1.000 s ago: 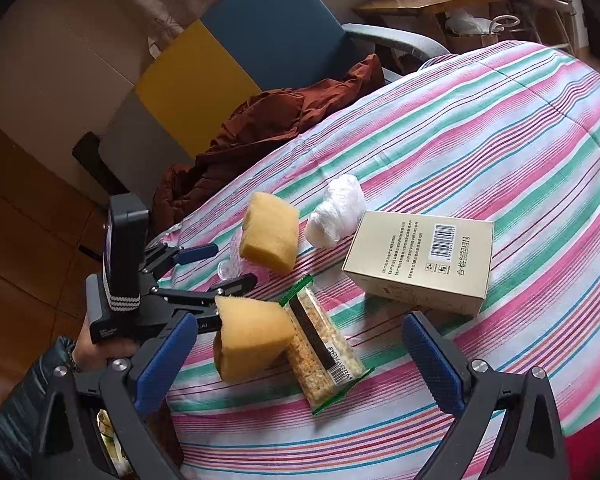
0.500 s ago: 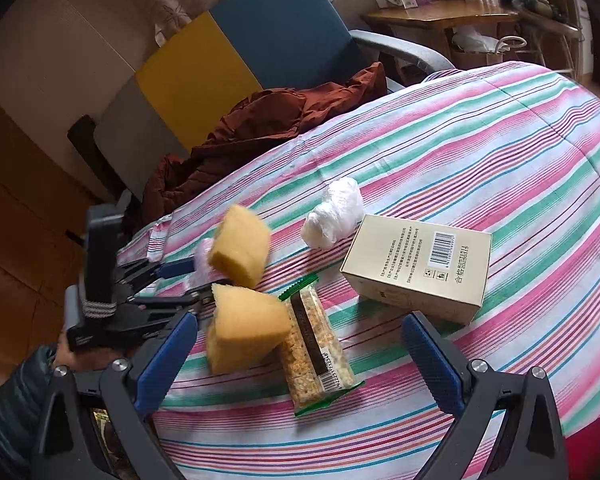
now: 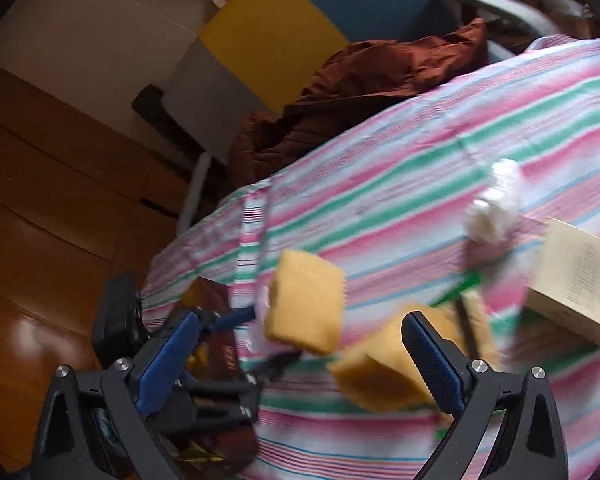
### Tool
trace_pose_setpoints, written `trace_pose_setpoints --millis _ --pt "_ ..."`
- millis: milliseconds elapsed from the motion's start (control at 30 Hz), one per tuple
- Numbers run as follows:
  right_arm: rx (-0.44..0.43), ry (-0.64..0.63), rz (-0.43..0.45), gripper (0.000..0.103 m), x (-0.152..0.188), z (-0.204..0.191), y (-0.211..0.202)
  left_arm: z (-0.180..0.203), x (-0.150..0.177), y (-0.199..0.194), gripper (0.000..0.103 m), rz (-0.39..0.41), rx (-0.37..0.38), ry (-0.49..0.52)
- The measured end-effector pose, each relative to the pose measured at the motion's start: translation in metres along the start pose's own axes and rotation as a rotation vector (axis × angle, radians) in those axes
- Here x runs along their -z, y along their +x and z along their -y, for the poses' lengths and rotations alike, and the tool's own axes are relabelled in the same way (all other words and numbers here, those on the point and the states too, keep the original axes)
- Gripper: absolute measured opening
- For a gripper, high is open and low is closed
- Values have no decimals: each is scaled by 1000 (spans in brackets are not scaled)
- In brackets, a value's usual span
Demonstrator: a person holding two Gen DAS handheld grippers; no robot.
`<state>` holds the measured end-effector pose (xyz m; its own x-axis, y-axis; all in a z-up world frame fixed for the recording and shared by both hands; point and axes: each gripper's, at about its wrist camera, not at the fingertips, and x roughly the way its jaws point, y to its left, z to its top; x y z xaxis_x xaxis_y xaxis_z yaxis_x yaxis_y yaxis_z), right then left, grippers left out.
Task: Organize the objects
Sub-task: 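Grasp a yellow sponge with the right gripper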
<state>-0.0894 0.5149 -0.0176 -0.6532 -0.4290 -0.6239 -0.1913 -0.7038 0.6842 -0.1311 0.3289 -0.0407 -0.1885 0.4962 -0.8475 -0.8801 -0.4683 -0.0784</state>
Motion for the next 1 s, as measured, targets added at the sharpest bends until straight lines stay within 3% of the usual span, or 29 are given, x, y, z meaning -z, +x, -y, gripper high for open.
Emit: trace_pose_setpoints --millis 200,333,367,467,567,667,767,900,1000 --pt "-42 85 -131 103 -6 1 56 2 12 -19 67 47 -5 -30" --pt "-177 79 -161 97 -1 -12 60 6 20 -34 67 81 8 -52" --pt "-162 54 -181 94 1 -18 62 8 21 -39 67 93 2 -49" --pt "-112 5 -184 55 11 -28 60 13 26 -52 67 110 -28 -51" --pt "-95 -25 -155 54 19 -34 50 11 33 -63 67 113 -44 -84" --pt "-35 -45 -91 54 25 -33 31 3 46 -78 67 114 -4 -167" --pt "38 -56 -57 54 36 -25 13 5 69 -105 67 146 -17 -212" --pt "99 -92 -53 54 63 -18 -5 -8 101 -142 67 198 -58 -292" --pt "121 -110 -3 54 74 -20 -26 -25 129 -165 67 227 -108 -384"
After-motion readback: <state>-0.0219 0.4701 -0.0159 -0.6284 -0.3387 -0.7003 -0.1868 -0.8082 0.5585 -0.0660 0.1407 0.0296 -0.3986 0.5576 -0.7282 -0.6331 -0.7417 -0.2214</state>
